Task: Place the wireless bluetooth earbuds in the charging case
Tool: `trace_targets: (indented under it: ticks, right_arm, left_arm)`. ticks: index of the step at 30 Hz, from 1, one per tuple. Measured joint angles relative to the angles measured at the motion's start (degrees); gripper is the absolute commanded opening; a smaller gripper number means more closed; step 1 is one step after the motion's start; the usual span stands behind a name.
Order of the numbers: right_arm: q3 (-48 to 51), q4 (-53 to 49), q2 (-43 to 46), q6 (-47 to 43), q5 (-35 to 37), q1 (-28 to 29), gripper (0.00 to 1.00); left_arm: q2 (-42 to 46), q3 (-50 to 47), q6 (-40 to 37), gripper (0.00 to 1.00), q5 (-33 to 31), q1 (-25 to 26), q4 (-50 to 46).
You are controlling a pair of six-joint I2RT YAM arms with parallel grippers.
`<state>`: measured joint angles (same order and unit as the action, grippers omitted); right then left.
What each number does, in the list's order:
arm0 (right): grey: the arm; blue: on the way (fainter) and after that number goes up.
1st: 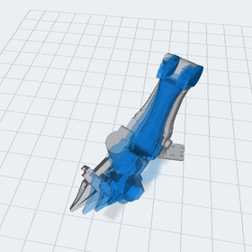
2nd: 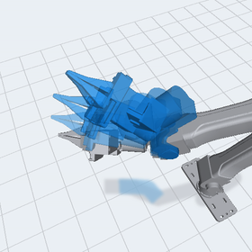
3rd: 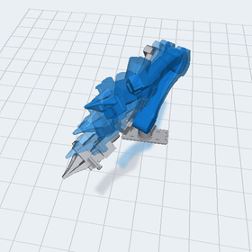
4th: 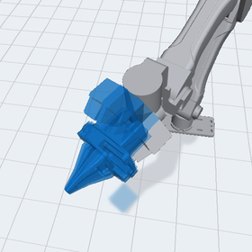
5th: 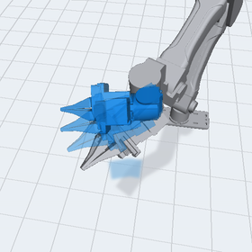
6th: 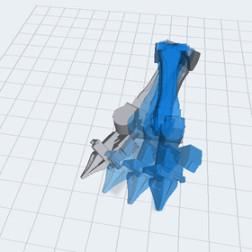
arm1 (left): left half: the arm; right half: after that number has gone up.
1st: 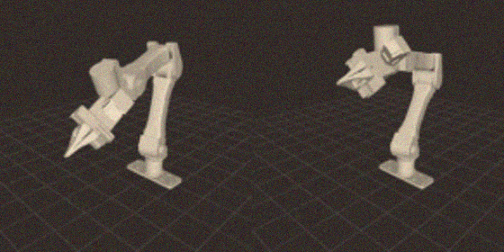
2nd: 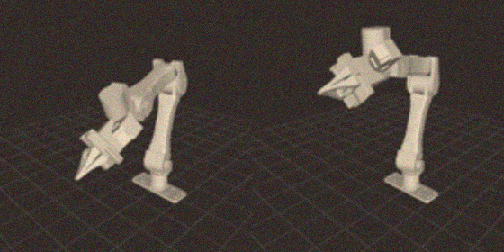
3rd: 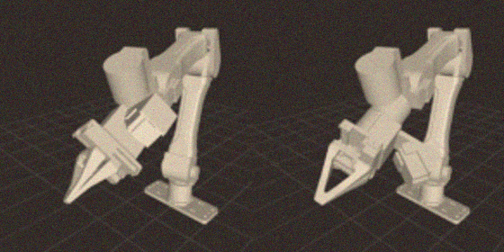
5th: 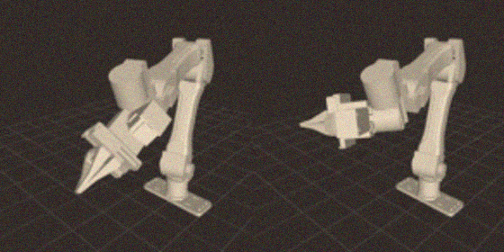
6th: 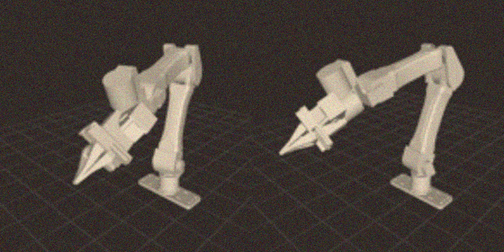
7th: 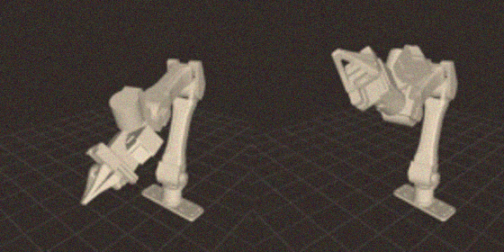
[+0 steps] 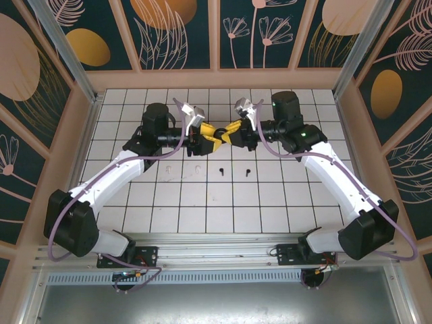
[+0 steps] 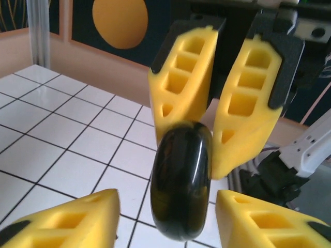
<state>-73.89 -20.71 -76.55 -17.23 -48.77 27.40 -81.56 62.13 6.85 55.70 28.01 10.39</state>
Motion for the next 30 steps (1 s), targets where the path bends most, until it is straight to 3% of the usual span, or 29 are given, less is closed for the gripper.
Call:
trace_targets:
  ticks: [6, 12, 22, 30]
  right_arm:
    - [0.44, 1.6, 0.11, 0.26, -0.85, 0.0, 0.05]
    - [0.81, 2.58, 0.31, 1.31, -1.11, 0.0, 0.04]
    - [1.66, 3.45, 0.81, 1.99, -0.81, -0.02, 0.04]
    - [1.77, 4.24, 1.07, 2.8, -0.81, -0.04, 0.03]
  left_arm:
    - [0.0, -0.11, 2.89, 0.39, 1.79, 0.0, 4.42]
    - [0.0, -0.37, 3.67, 0.53, 1.73, 0.0, 5.31]
    - [-0.28, -0.63, 3.93, 0.48, 0.76, 0.0, 5.27]
    - [-0.31, -2.05, 4.11, 0.51, 0.28, -0.07, 6.21]
